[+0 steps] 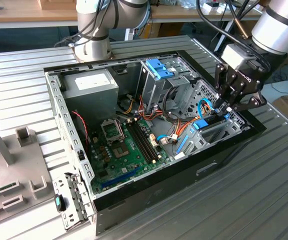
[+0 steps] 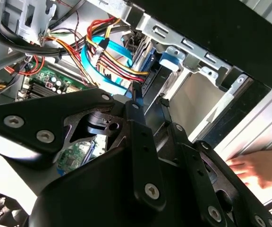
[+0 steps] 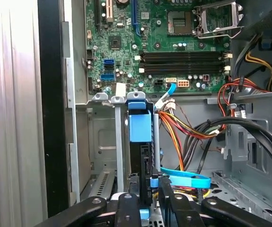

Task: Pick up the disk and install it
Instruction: 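Insert the second disk wire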

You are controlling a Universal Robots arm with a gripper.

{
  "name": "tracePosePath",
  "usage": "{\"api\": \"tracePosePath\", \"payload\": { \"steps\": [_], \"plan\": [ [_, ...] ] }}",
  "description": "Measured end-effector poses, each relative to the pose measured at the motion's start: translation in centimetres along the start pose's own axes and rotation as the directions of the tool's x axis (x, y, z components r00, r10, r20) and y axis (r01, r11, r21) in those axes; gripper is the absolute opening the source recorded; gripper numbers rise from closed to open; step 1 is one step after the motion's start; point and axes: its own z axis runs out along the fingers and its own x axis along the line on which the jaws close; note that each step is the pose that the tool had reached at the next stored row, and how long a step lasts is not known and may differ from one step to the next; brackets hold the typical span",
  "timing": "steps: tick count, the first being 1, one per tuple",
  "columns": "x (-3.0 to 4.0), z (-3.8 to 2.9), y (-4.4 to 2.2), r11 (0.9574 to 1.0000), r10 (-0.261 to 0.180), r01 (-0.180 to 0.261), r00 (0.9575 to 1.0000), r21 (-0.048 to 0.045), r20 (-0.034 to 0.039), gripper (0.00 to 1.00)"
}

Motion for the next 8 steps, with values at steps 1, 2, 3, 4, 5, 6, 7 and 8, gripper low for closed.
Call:
{"api": "tracePosePath", "payload": {
  "steps": [1, 2, 3, 4, 5, 6, 7, 8],
  "plan": [
    [0.02, 0.01, 0.24, 1.0000, 0.000, 0.000, 1.0000, 0.0000, -0.0002, 0.30],
    [0.03, 0.05, 0.35, 1.0000, 0.000, 0.000, 1.0000, 0.0000, 0.0001, 0.30],
    [0.00, 0.13, 0.38, 1.0000, -0.001, 0.001, 1.0000, 0.0000, -0.0001, 0.30],
    [-0.06, 0.18, 0.38, 1.0000, -0.001, 0.001, 1.0000, 0.0000, -0.0001, 0.30],
    [-0.14, 0.23, 0.39, 1.0000, -0.002, 0.002, 1.0000, 0.0000, -0.0001, 0.30],
    [-0.31, 0.33, 0.40, 1.0000, -0.003, 0.003, 1.0000, 0.0000, 0.0000, 0.30],
    [-0.49, 0.41, 0.40, 1.0000, -0.005, 0.005, 1.0000, -0.0001, 0.0008, 0.30],
    [-0.57, 0.51, 0.41, 1.0000, -0.006, 0.006, 1.0000, -0.0002, 0.0019, 0.30]
  ]
}}
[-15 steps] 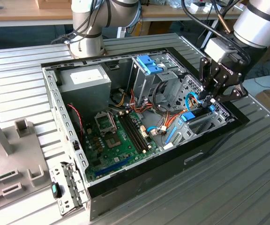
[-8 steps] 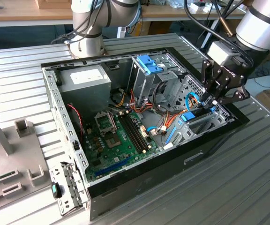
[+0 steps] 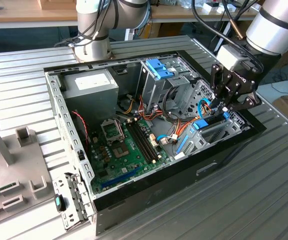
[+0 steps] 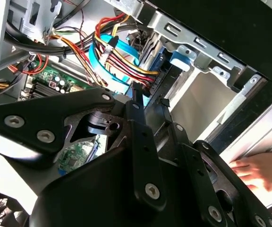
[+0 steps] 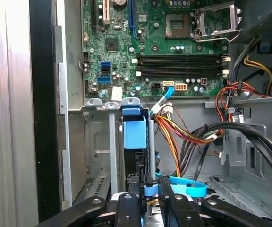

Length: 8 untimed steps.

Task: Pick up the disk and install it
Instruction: 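Insert the second disk wire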

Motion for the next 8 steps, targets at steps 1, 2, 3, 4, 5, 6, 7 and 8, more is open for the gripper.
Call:
{"api": "tracePosePath", "payload": {
  "steps": [1, 2, 3, 4, 5, 6, 7, 8],
  "plan": [
    [0.00, 0.18, -0.01, 1.0000, 0.000, 0.000, 1.0000, -0.0004, -0.0001, 0.30],
    [0.00, 0.36, -0.02, 1.0000, 0.000, 0.000, 1.0000, -0.0011, -0.0003, 0.30],
    [0.00, 0.35, -0.02, 1.0000, 0.000, 0.000, 1.0000, -0.0012, -0.0004, 0.30],
    [0.00, 0.36, -0.02, 1.0000, -0.001, 0.001, 1.0000, -0.0012, -0.0003, 0.30],
    [0.00, 0.36, -0.03, 1.0000, -0.001, 0.001, 1.0000, -0.0012, -0.0003, 0.30],
    [0.00, 0.36, -0.02, 1.0000, -0.001, 0.001, 1.0000, -0.0012, -0.0003, 0.29],
    [0.00, 0.36, -0.02, 1.0000, -0.001, 0.001, 1.0000, -0.0012, -0.0002, 0.22],
    [0.00, 0.36, -0.02, 1.0000, -0.001, 0.001, 1.0000, -0.0012, -0.0002, 0.16]
  ]
}}
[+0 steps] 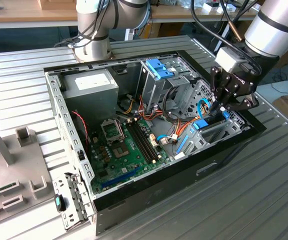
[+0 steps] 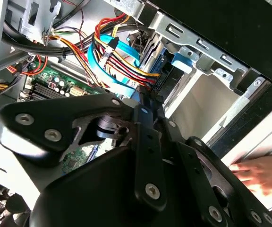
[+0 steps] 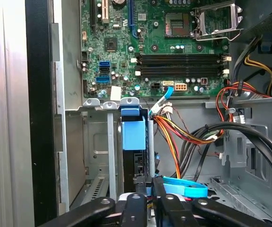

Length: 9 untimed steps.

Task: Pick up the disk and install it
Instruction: 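Insert the second disk wire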

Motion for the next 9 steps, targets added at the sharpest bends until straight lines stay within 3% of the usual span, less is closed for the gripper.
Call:
{"api": "tracePosePath", "payload": {
  "steps": [8, 9],
  "plan": [
    [-0.01, 0.01, 0.00, 1.0000, -0.001, 0.001, 1.0000, 0.0000, -0.0003, 0.16],
    [-0.06, -0.09, 0.00, 1.0000, -0.001, 0.001, 1.0000, 0.0001, -0.0047, 0.16]
  ]
}}
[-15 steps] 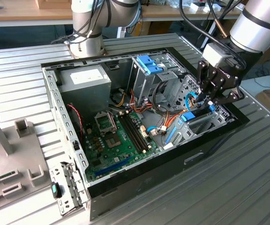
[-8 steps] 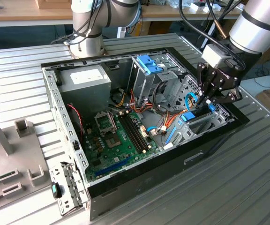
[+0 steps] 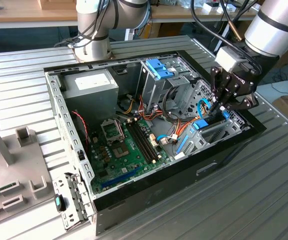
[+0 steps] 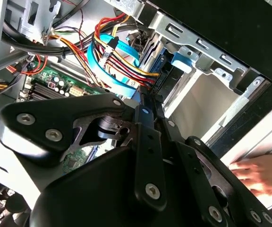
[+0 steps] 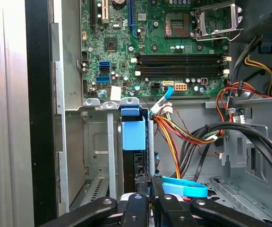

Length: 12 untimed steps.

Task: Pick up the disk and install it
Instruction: 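Insert the second disk wire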

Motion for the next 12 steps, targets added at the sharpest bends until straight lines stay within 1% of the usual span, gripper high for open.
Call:
{"api": "tracePosePath", "payload": {
  "steps": [3, 4, 5, 6, 7, 8, 9, 11, 12],
  "plan": [
    [-0.20, -0.22, 0.01, 1.0000, -0.002, 0.002, 1.0000, 0.0000, -0.0004, 0.16],
    [-0.36, -0.49, 0.02, 1.0000, -0.005, 0.005, 1.0000, 0.0000, -0.0007, 0.16],
    [-0.49, -1.17, 0.04, 1.0000, -0.008, 0.008, 1.0000, 0.0010, -0.0004, 0.16],
    [-0.52, -1.90, 0.04, 0.9999, -0.010, 0.010, 1.0000, 0.0044, -0.0005, 0.16],
    [-0.53, -2.15, 0.05, 0.9999, -0.011, 0.011, 0.9999, 0.0111, -0.0030, 0.16],
    [-0.52, -2.23, 0.05, 0.9995, -0.013, 0.014, 0.9996, 0.0269, -0.0255, 0.16],
    [-0.52, -2.22, 0.05, 0.9994, -0.013, 0.014, 0.9994, 0.0312, -0.0317, 0.16],
    [-0.52, -2.22, 0.05, 0.9994, -0.013, 0.014, 0.9994, 0.0316, -0.0319, 0.16],
    [-0.53, -2.22, 0.05, 0.9994, -0.013, 0.014, 0.9994, 0.0317, -0.0318, 0.14]
  ]
}}
